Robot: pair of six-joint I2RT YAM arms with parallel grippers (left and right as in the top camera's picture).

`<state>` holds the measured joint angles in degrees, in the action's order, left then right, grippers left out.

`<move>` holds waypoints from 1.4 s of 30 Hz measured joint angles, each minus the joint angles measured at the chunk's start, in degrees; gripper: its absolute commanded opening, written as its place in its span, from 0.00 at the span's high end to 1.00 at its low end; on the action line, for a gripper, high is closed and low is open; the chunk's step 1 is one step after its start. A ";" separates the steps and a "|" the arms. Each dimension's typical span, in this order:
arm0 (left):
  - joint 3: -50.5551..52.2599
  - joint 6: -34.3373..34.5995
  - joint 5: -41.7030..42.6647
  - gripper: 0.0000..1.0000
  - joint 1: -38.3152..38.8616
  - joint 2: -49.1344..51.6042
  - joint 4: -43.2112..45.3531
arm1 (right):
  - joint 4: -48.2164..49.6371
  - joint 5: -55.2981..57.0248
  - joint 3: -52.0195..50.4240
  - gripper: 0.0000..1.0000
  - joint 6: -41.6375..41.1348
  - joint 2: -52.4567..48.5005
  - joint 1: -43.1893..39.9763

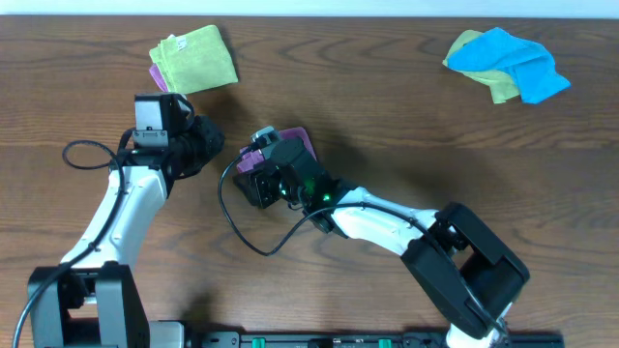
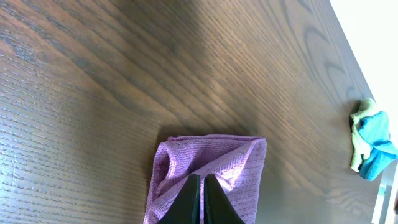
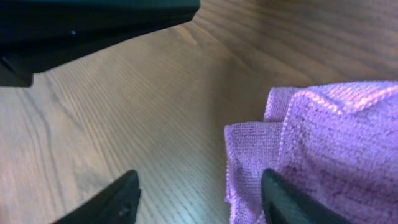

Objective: Fold the cloth
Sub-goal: 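Press the folded purple cloth down, release it, and retract the right gripper, then grasp the folded purple cloth's edge with the left gripper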

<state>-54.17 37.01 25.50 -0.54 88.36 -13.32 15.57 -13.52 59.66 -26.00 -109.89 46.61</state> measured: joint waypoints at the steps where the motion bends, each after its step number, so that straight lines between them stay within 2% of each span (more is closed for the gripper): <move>1: 0.00 0.00 0.00 0.94 -0.04 -0.31 0.00 | -0.22 -0.15 0.00 0.21 0.00 0.00 -0.28; 4: 0.00 -0.02 0.00 0.90 -0.39 -1.60 0.00 | -2.03 -0.11 0.15 0.01 0.07 0.09 -1.46; 9: 0.00 -0.37 0.00 0.70 -2.01 -4.15 -1.16 | -6.29 -0.04 0.20 0.01 0.46 1.95 -5.68; 10: 0.00 -0.74 0.00 0.63 -2.51 -4.50 -1.68 | -7.15 0.00 0.20 0.01 0.76 2.67 -6.78; 13: -0.04 -1.14 -0.02 0.35 -3.19 -5.42 -3.82 | -10.51 0.04 0.22 0.01 1.81 5.66 -9.68; 15: -0.04 -1.05 0.13 0.07 -3.30 -5.64 -4.94 | -13.60 0.11 0.28 0.01 2.91 9.07 -12.17; 16: -0.04 -1.20 0.42 0.03 -3.32 -5.66 -5.16 | -15.26 0.26 0.33 0.01 3.39 10.36 -12.85; 29: -0.13 1.16 5.62 0.05 -3.34 -5.66 -10.67 | -48.19 1.97 0.31 0.01 9.68 33.38 -25.07; 34: -0.09 1.75 7.50 0.05 -3.28 -5.66 -12.28 | -51.25 1.99 -5.27 0.01 12.22 45.48 -29.51; 42: 3.30 1.99 9.27 0.05 -1.18 -5.66 -12.17 | -55.65 1.64 -22.12 0.01 11.85 69.81 -34.84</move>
<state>-50.87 39.00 34.76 -1.72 82.70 -25.50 -40.07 -11.88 37.54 -14.15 -40.07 11.77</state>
